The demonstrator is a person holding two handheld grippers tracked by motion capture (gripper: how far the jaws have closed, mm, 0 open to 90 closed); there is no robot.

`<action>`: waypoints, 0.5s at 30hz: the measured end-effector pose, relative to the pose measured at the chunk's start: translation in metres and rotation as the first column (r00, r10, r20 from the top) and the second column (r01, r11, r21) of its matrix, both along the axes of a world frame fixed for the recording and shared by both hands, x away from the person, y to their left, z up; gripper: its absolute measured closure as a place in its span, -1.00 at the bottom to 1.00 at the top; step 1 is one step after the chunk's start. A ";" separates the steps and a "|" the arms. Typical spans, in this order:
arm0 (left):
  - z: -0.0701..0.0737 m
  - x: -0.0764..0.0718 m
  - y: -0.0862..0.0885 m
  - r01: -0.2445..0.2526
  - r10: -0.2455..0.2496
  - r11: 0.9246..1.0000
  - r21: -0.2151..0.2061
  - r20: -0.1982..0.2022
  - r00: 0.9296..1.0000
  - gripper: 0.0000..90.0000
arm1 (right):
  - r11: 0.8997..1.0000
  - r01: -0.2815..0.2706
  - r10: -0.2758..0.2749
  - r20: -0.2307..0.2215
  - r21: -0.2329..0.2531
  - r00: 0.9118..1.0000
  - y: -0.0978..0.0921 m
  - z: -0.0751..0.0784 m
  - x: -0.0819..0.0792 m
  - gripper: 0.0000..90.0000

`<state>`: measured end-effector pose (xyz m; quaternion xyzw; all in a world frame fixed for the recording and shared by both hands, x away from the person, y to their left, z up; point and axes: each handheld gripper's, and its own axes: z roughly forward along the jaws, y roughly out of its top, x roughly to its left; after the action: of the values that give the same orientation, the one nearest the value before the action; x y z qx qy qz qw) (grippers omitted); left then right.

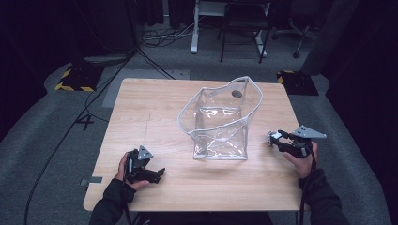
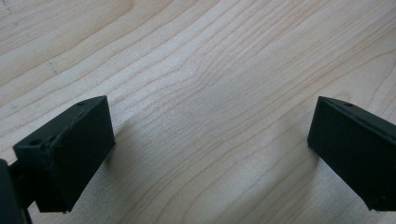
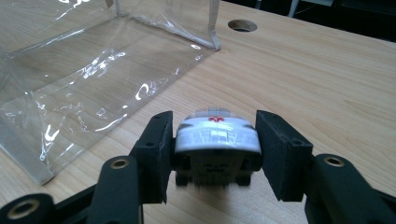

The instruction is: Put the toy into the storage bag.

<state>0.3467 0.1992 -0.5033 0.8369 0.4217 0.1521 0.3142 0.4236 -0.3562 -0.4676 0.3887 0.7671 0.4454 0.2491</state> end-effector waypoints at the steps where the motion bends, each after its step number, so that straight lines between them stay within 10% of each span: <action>1: 0.000 0.000 0.000 0.000 0.000 1.000 0.000 0.000 1.000 -0.98 | 1.000 -0.001 0.001 0.003 -0.003 1.000 0.000 0.001 0.000 0.08; 15: 0.000 0.000 0.000 0.000 0.000 1.000 0.000 0.000 1.000 -0.98 | 0.999 0.000 -0.001 0.028 0.037 1.000 0.002 0.009 -0.004 0.08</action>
<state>0.3467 0.1992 -0.5034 0.8368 0.4218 0.1521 0.3143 0.4197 -0.3540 -0.4584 0.3871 0.7551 0.4648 0.2528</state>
